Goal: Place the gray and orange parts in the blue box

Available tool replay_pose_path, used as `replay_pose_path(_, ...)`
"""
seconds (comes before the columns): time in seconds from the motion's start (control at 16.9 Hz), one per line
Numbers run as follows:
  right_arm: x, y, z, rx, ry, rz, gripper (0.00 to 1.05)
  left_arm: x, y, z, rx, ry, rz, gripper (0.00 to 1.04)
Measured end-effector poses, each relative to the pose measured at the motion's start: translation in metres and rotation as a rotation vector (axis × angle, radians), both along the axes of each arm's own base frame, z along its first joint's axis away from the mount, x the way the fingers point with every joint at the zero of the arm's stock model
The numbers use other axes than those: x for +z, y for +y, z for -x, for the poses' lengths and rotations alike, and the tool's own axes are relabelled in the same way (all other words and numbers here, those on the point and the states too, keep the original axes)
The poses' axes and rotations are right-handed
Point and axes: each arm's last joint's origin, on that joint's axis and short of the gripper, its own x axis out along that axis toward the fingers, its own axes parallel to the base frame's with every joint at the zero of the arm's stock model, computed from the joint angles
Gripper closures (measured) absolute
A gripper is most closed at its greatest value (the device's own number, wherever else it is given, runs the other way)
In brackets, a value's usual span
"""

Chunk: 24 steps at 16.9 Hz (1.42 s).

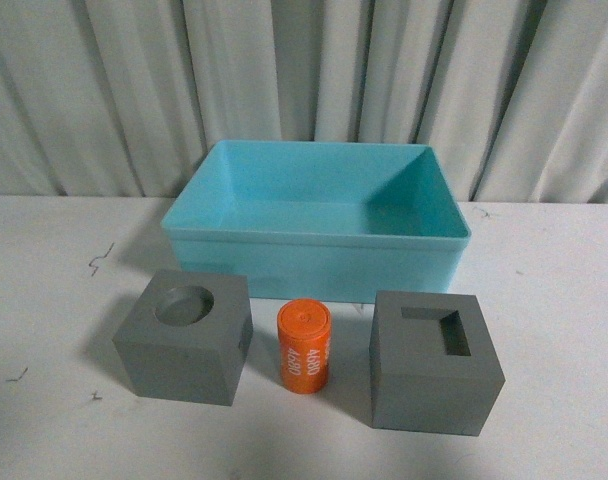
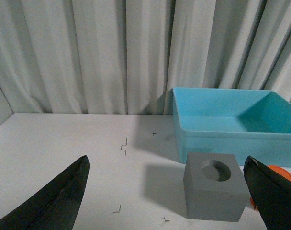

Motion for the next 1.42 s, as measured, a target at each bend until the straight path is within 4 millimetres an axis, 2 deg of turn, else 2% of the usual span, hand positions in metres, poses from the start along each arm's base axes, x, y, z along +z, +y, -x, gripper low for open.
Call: replay_pose_path(1.42,0.0,0.0,0.0,0.0,0.0,0.0,0.06,0.0,0.0,0.0,0.0,0.0,0.0,0.07)
